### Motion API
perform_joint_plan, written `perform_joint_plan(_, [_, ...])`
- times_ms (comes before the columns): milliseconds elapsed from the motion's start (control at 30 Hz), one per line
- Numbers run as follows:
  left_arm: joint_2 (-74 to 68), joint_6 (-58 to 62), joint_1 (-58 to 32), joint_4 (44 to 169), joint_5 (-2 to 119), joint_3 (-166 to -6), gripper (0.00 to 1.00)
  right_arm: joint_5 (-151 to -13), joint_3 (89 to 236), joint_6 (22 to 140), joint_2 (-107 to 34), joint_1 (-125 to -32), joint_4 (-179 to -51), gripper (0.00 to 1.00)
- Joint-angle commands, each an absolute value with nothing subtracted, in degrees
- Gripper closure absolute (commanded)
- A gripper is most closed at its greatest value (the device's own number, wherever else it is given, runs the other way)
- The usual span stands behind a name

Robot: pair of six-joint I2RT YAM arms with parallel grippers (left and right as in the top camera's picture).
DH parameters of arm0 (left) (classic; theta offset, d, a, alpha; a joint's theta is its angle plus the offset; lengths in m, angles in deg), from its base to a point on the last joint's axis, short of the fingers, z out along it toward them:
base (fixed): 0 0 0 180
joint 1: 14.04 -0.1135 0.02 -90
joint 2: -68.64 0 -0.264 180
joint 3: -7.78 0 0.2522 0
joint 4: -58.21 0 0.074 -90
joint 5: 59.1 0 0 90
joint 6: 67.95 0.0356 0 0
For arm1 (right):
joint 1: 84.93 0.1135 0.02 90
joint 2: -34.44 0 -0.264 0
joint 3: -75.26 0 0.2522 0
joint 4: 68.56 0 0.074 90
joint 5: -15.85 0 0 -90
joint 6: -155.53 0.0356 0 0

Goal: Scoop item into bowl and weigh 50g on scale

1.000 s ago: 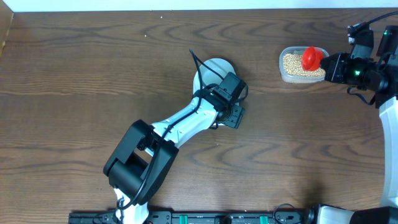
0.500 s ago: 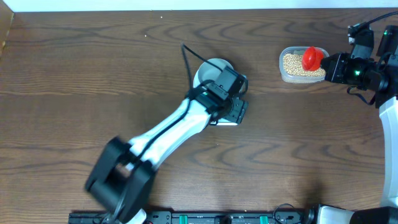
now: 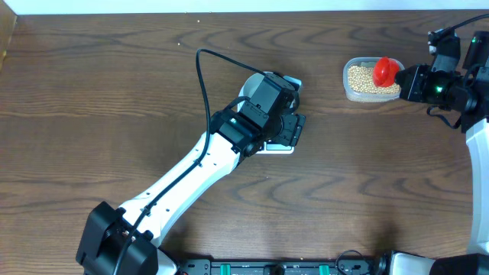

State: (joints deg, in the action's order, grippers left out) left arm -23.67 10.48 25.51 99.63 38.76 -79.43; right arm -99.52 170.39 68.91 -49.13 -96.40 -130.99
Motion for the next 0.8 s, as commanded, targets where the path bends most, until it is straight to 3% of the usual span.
perform_joint_plan(0, [-23.82,11.07,25.53,99.95,39.20,-80.30,0.26,-98.51,171.31,67.99,-48.72,-96.62,-130.92,0.99])
perform_joint_plan(767, [-35.25,11.09,27.08,100.17,39.26,-78.99,0.24,-98.44,171.31,67.99,-48.72,-96.62,-131.01,0.99])
